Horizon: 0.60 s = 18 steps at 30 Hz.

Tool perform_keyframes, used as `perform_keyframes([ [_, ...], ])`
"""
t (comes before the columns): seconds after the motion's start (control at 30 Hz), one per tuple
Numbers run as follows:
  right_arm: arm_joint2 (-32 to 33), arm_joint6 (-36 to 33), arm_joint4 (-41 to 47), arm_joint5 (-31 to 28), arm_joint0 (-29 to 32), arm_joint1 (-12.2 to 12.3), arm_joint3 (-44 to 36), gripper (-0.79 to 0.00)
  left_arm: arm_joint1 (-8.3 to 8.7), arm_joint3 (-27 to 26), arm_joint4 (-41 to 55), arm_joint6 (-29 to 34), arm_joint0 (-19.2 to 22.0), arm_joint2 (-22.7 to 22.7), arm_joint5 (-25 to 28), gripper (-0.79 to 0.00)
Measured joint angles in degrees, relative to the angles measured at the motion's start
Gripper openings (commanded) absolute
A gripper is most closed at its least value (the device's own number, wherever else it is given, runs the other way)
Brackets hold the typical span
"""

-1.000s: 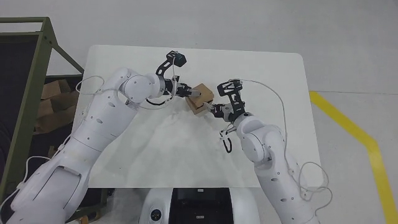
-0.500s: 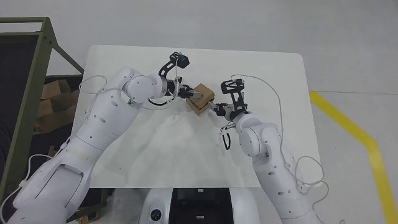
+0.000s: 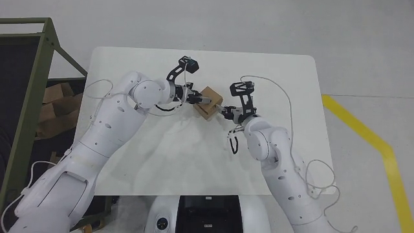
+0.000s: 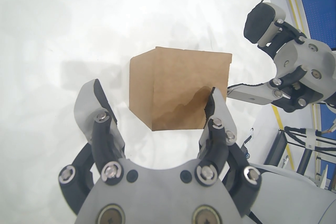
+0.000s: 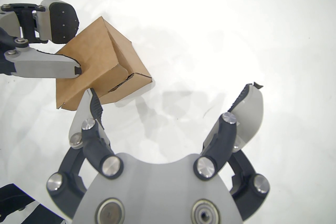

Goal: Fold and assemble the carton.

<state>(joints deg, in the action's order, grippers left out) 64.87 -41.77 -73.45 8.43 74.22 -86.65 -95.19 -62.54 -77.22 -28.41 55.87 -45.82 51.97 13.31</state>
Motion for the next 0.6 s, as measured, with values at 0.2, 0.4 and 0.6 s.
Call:
perform_keyframes([
  [0.2, -0.49, 0.29, 0.75, 1.07, -0.6, -0.12, 0.86, 0.0, 0.06, -0.05, 0.24, 0.15, -0.4, 0.45, 0.31, -0.135],
  [0.4, -0.25, 1.06, 1.56, 1.57, -0.52, -0.08, 1.0, 0.0, 0.09, -0.19, 0.19, 0.09, -0.76, 0.81, 0.16, -0.142],
  [0.6, 0.13, 0.94, 2.27, 1.32, -0.32, 0.06, 0.96, 0.0, 0.08, -0.43, 0.1, 0.14, -0.99, 1.0, 0.03, -0.191],
])
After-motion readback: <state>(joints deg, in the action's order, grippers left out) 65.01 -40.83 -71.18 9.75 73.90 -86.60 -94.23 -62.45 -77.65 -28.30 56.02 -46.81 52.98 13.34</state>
